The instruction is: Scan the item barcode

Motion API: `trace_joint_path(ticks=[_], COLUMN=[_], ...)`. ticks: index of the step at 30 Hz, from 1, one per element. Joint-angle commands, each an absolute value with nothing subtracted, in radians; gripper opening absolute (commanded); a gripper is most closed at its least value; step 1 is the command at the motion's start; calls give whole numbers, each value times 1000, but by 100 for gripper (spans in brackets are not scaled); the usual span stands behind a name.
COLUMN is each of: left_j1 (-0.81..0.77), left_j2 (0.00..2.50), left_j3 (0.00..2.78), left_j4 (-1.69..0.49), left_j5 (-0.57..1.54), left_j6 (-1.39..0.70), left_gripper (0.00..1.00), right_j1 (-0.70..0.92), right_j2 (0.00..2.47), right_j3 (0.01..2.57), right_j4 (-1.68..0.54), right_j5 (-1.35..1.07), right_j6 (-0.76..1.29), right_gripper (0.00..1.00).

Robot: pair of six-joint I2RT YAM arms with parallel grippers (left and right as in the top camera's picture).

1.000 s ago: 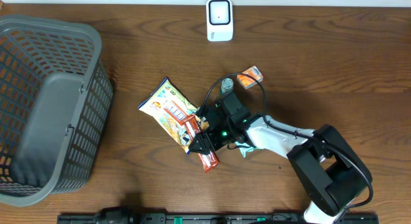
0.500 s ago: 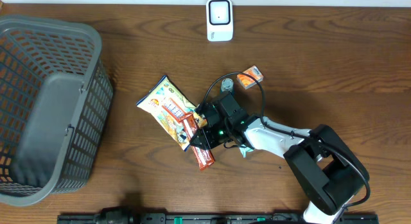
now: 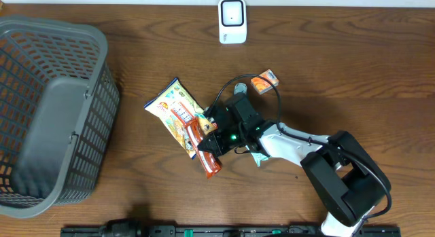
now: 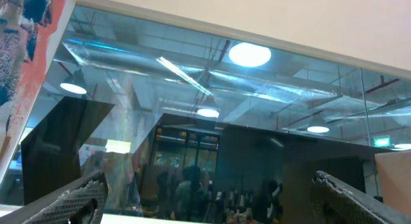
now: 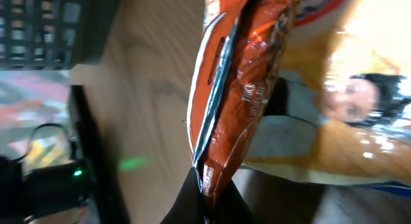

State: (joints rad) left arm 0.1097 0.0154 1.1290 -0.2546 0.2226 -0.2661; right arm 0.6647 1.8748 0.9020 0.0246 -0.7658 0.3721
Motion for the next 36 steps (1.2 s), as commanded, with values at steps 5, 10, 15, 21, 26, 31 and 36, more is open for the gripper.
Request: trace_joint_path(ticks=[5,10,15,21,26,31,36], left_j1=[113,113,113,126,175,172,172], left_j2=[3,3,3,3,3,3,3], left_j3=[1123,1123,1123,1099,998,934,871], left_j4=[-248,-248,-248,-248,-203,-173,-143], left_j5=[227,227,226,172,15,14,14], left_j6=[-275,-275,-275,-275,-275,-276,-276], left_gripper=[100,100,100,100,100,100,100], right_j1=[611,581,581,581,581,581,581], right_j2=[1849,1728,1541,1335,1162,1044,985], right_j3=[900,900,900,900,900,900,900], right_j4=[50,48,10,-181,-415,-522,-573], right_j5=[-1084,-1158,-1145,-1028,-849,-791,-787], right_j6=[413,508,571,541,495,492,492], right_gripper=[1,1,1,1,1,1,1])
